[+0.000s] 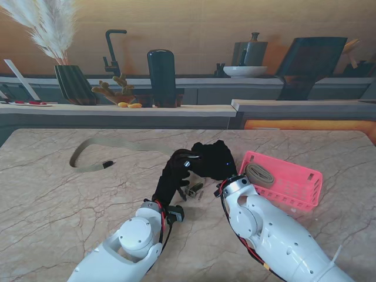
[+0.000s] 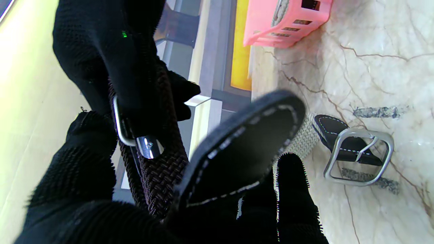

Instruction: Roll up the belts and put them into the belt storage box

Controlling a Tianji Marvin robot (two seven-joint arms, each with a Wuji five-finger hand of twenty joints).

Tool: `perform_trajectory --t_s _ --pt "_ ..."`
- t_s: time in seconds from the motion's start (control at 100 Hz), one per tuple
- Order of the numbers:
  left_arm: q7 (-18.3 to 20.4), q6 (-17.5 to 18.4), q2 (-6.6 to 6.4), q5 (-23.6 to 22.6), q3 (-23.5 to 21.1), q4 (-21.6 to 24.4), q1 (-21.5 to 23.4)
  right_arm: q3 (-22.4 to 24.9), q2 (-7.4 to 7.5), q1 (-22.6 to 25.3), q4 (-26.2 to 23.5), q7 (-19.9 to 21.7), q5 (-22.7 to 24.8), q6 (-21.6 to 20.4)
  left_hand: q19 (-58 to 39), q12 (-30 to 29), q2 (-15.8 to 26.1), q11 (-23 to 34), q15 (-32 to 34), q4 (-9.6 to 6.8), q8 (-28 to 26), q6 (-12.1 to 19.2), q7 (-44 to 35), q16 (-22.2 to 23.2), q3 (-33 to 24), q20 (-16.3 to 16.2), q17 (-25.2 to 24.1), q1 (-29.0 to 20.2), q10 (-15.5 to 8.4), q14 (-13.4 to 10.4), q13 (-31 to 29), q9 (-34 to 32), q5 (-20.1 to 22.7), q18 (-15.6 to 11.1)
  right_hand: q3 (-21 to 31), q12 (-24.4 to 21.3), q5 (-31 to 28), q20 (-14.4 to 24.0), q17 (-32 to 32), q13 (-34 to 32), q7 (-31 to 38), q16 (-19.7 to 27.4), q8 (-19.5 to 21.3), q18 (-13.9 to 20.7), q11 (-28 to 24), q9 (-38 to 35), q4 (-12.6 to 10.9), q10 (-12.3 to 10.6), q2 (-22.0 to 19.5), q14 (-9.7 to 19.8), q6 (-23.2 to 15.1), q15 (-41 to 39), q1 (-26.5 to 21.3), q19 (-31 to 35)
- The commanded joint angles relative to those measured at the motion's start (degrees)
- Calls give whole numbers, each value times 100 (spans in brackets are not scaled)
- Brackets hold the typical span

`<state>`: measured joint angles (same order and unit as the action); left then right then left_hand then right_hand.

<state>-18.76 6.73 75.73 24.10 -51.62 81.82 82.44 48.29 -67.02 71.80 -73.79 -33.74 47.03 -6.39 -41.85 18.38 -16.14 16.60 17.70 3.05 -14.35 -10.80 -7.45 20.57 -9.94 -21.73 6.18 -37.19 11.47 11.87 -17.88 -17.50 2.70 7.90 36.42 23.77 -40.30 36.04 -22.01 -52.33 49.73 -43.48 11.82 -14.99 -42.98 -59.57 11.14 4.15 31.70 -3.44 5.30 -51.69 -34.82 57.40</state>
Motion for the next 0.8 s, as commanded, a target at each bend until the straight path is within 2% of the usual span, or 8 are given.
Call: perform_trajectory --t_s 0.0,0.09,0.16,0.3,0.48,0.64,0.73,0.79 --pt "111 95 149 -38 81 257 7 -151 -138 66 2 136 -8 -115 9 -118 -79 122 79 -63 -51 1363 234 -20 -62 39 116 238 -237 -244 -210 -75 517 -64 579 -66 -575 -93 102 152 806 46 52 -147 -107 17 -307 -75 -759 54 -1742 -114 -641 177" --pt "88 141 155 -52 83 244 -4 -187 -147 71 13 167 -56 -175 11 -113 -189 130 70 -42 -33 1409 385 -17 -176 43 190 374 -248 -250 -294 -135 531 22 582 -74 -570 -106 108 151 807 58 52 -158 -104 17 -314 -80 -746 56 -1748 -104 -638 182" --pt "75 152 159 -41 83 245 -5 -223 -157 71 22 193 -102 -244 -2 -112 -500 135 59 70 -247 1432 491 -3 -1035 31 234 754 -259 -257 -357 -172 521 106 583 -82 -567 -118 112 152 804 66 48 -171 -97 23 -315 -78 -743 47 -1753 -99 -634 184" --pt "34 148 173 -44 95 245 -9 -312 -180 56 41 268 -211 -418 -113 -125 -1014 227 106 165 -392 1373 589 1 -2034 -10 428 781 -403 -313 -543 -288 492 129 595 -97 -586 -140 127 152 812 77 51 -190 -88 12 -316 -86 -725 53 -1764 -93 -636 181" --pt "-128 74 211 -125 109 264 -23 -408 -219 55 62 374 -391 -596 -313 -104 -1192 472 300 158 -370 1134 818 1 -2839 -68 822 33 -666 -388 -859 -452 478 -97 612 -114 -600 -165 150 157 807 91 46 -214 -74 -7 -306 -93 -710 46 -1767 -84 -623 174" --pt "-504 -87 308 -280 129 257 -48 -400 -258 106 20 385 -528 -634 -436 -5 -1015 669 607 119 366 970 864 -60 -3069 -61 1092 -565 -815 -436 -1027 -478 505 -325 623 -120 -607 -178 132 132 810 101 57 -205 -72 -22 -288 -109 -725 66 -1800 -78 -603 185" --pt "-625 -208 337 -373 127 247 -62 -319 -297 208 -90 438 -739 -581 -471 -11 -1084 660 711 111 194 871 759 -51 -3141 -66 1125 -633 -937 -422 -1029 -532 498 -358 614 -121 -580 -189 131 130 807 110 73 -167 -63 -6 -264 -137 -766 97 -1861 -62 -596 186" --pt "-675 -250 349 -430 129 231 -69 -260 -323 270 -154 423 -831 -503 -510 -28 -1166 626 765 123 -390 715 400 -87 -3202 -69 1161 -592 -994 -438 -1082 -638 497 -383 592 -120 -563 -191 120 135 808 111 86 -151 -61 10 -246 -140 -785 102 -1880 -56 -603 191"
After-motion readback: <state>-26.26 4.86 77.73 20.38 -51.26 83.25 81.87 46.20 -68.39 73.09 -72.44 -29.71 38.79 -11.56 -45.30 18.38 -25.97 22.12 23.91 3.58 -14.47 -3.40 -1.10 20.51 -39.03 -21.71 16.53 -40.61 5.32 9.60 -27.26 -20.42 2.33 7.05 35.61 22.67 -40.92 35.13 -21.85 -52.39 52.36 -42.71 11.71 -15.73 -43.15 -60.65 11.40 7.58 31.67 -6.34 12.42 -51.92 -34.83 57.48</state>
